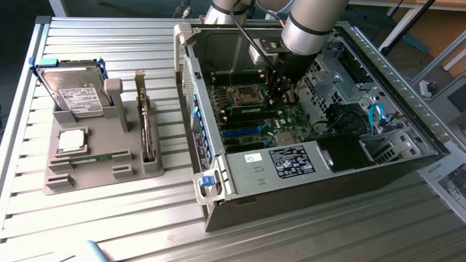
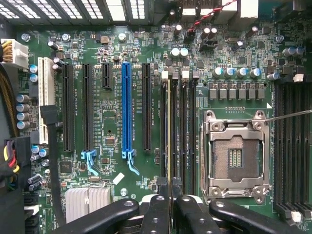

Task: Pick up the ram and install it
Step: 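Insert the ram into the slot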

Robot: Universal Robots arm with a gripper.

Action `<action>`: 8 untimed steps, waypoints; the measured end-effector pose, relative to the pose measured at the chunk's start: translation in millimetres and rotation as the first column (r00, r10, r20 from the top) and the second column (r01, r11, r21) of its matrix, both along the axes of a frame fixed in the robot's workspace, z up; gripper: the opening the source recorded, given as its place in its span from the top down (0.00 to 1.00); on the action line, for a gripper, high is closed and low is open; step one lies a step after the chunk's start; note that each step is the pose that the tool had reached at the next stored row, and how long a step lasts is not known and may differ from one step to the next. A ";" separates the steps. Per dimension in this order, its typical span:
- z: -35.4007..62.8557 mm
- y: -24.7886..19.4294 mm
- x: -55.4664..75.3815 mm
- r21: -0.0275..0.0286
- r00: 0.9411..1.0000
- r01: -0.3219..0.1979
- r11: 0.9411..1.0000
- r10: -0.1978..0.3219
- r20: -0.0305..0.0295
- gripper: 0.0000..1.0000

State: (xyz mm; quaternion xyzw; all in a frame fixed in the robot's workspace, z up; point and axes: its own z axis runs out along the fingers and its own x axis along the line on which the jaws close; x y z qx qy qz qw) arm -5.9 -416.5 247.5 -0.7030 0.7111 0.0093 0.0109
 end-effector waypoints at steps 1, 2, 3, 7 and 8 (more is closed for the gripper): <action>0.0 0.0 0.0 0.000 1.000 0.000 1.000 0.000 0.000 0.88; 0.0 0.0 0.0 0.000 1.000 0.000 1.000 0.000 0.000 0.88; 0.0 0.0 -0.2 0.000 1.000 0.000 1.000 0.000 0.001 0.88; 0.0 -0.3 -1.1 0.000 1.000 -0.001 1.000 0.001 0.005 0.88; -0.3 -0.4 -1.3 0.000 1.000 -0.001 1.000 0.001 0.006 0.88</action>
